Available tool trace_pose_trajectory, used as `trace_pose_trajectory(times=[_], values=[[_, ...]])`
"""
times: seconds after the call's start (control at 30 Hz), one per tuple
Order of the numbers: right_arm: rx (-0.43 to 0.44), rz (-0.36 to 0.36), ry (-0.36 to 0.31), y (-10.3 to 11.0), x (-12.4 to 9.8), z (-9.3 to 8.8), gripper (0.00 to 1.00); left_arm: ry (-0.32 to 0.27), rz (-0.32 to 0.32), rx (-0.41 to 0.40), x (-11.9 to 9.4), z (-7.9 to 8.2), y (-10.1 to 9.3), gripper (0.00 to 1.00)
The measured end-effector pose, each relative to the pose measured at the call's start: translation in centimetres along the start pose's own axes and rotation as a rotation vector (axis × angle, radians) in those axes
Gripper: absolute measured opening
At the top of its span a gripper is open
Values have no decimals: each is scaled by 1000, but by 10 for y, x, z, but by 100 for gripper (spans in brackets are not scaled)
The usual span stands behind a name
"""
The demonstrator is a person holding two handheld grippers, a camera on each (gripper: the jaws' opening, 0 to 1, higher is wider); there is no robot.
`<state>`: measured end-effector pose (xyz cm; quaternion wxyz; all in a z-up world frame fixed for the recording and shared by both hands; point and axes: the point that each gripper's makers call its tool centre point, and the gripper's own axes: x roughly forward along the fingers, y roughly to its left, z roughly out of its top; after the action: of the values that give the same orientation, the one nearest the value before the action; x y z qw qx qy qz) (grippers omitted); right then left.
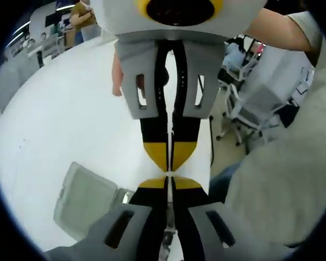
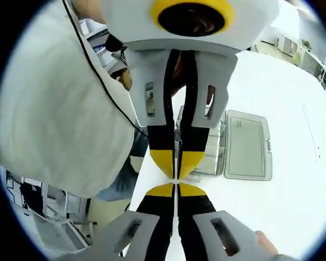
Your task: Insert the divider into the dual guide fixture by aligning both edges with the guide slots and pushing it downward to the bottom, including one-sided entry, uneven engagement, binding, and posture correction.
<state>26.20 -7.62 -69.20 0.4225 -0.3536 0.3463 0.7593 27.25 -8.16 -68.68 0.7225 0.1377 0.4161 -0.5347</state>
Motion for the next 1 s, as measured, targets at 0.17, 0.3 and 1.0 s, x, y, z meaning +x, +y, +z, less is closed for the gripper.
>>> trace_pose_trajectory(times=[0.17, 0.3, 1.0], values=[[60, -9, -66, -1, -1, -4, 0, -19, 30, -16, -5, -2, 9, 12], [121, -20, -130, -2, -2, -5, 0, -59, 37, -64, -11, -6, 12, 16], [400, -54, -513, -12, -15, 4, 0, -420, 66, -433, -35, -20, 20, 22]])
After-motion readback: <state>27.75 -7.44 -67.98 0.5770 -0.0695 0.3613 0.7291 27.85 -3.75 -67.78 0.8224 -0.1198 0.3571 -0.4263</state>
